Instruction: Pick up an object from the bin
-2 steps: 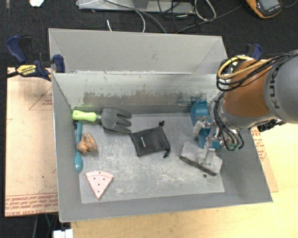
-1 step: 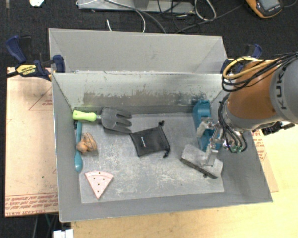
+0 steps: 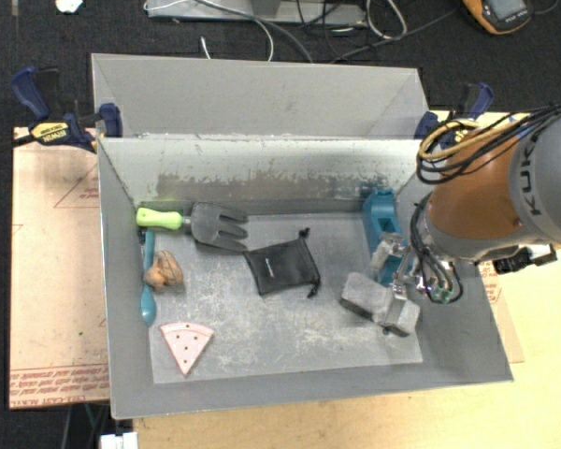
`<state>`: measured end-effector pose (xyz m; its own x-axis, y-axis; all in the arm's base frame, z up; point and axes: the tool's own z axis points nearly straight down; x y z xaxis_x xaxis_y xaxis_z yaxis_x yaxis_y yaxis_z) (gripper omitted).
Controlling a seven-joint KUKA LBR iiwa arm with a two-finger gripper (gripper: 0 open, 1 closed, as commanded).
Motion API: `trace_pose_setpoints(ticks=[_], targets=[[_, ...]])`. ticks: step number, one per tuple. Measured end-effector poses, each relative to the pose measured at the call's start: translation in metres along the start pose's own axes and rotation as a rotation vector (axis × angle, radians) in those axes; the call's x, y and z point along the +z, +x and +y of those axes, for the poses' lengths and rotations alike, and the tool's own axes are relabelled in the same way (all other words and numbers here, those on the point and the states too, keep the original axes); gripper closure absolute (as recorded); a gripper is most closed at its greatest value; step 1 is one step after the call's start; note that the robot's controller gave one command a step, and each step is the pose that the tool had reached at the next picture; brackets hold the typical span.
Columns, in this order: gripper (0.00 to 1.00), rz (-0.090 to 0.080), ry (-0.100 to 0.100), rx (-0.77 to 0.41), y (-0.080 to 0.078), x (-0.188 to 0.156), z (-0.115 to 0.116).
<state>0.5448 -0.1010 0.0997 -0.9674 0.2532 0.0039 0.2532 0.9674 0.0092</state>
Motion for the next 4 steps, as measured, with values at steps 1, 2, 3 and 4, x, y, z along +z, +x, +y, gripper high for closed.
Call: trace_pose_setpoints(ticks=[1, 2, 3, 4], targets=[[0.00, -0.012, -0.016, 0.049, 0.002, 0.024, 0.000], [1.00, -0.041, -0.022, 0.266, 0.006, 0.020, 0.011], [1.00, -0.041, -0.022, 0.266, 0.006, 0.020, 0.011], [1.00, -0.023, -0.015, 0.268, 0.011, -0.002, 0.008]])
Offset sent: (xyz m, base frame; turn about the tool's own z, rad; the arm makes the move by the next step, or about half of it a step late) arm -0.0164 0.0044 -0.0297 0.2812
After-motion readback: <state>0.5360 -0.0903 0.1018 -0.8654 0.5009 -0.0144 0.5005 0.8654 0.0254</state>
